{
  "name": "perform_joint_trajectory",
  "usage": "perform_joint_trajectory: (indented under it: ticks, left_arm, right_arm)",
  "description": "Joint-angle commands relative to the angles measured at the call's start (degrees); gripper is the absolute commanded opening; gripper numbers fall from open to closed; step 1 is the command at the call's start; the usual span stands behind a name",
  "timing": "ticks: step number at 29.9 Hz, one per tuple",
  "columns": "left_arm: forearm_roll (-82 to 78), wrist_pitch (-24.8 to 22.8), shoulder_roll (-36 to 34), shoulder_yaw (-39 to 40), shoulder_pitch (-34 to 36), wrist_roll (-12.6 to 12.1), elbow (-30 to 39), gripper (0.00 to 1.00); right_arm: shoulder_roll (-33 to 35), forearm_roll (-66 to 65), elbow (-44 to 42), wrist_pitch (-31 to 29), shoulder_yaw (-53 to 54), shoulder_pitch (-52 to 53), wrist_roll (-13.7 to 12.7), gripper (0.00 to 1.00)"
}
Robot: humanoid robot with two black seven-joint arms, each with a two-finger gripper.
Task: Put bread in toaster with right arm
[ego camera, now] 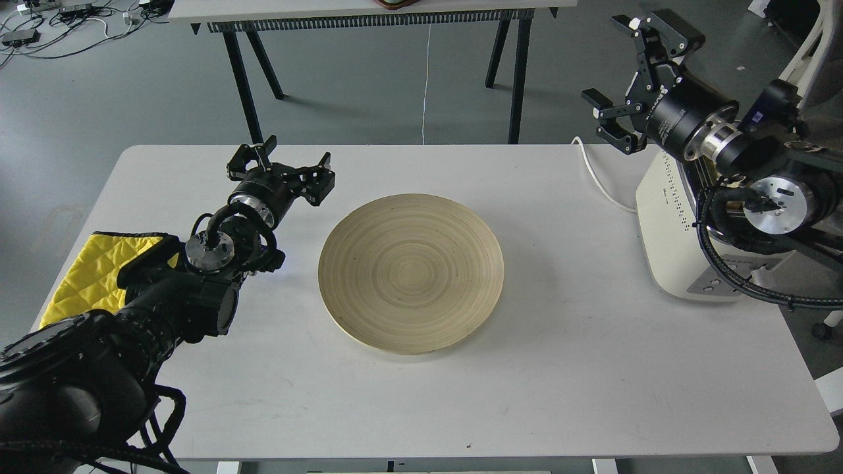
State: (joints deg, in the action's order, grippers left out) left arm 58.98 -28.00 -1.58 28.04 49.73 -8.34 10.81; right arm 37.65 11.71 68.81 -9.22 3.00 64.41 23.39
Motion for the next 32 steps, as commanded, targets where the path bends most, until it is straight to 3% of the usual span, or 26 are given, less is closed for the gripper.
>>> perform_joint_trajectory:
  ticks: [1,6,12,32]
  left_arm:
    - [0.0,0.0,0.0,0.0,0.02,-0.01,0.0,1.0]
    - [0.0,0.0,0.0,0.0,0.02,-0.01,0.0,1.0]
    - [0.0,0.0,0.0,0.0,0.02,-0.01,0.0,1.0]
    - [0.0,0.0,0.0,0.0,0.02,-0.01,0.0,1.0]
  right_arm:
    - [-8.01,2.18,-7.87,-7.72,7.96,-8.66,0.08,0.98]
    - [-16.72,2.79,-18.95,-18.78,20.19,-19.3,-1.32,0.98]
    - [-18.75,4.99,-22.75,-18.78,21.35,-22.66,-1.77,0.98]
    - [-19.98,4.91,-22.92,-18.78,22.49,-24.24,-0.62,0.98]
